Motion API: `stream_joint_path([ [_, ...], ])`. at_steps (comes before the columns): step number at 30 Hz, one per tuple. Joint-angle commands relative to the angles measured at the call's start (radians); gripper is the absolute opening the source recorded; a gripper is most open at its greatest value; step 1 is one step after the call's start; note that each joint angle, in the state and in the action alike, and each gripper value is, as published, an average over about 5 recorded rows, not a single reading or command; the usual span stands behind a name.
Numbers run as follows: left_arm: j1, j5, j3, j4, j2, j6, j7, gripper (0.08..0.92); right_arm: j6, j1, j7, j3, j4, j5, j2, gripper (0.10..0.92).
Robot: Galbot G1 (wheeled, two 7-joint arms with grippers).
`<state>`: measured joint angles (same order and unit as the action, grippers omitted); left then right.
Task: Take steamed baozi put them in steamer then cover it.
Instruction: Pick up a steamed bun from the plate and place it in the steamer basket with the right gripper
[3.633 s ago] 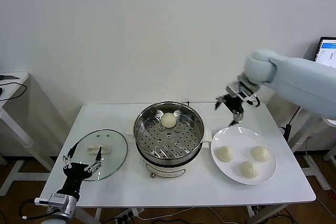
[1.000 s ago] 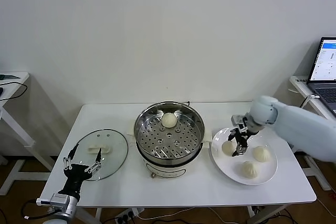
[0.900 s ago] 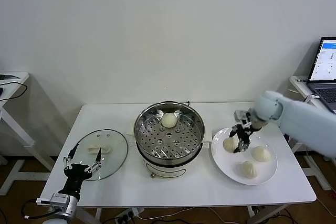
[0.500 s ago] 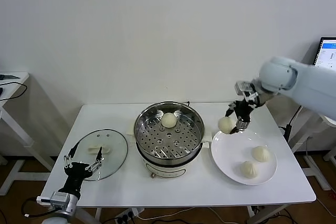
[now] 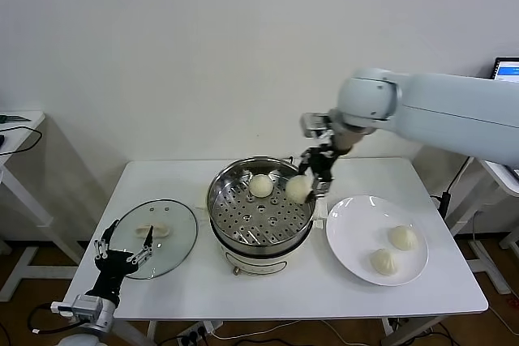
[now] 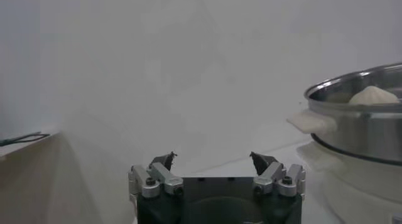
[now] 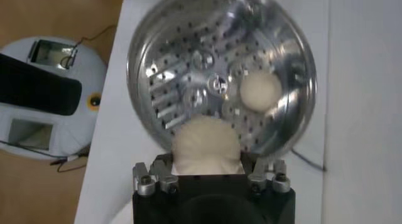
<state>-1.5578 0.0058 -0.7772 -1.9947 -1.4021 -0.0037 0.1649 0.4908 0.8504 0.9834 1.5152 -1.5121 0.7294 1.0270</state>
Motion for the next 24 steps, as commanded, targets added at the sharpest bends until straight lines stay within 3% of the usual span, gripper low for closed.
stream_joint_path([
  [1,-0.002,-0.005,-0.022,0.001,0.003,0.002,0.004,0.823,0.034,-0.095,-0.035,-0.040,0.125,0.028,0.265,0.704],
  [13,-0.012,-0.005,-0.031,-0.012,0.001,-0.001,0.007,0.823,0.034,-0.213,0.012,-0.063,0.374,-0.081,0.388,0.704],
  [24,-0.010,-0.006,-0.034,-0.010,0.002,-0.001,0.010,0.823,0.031,-0.282,0.024,-0.077,0.447,-0.113,0.440,0.704],
])
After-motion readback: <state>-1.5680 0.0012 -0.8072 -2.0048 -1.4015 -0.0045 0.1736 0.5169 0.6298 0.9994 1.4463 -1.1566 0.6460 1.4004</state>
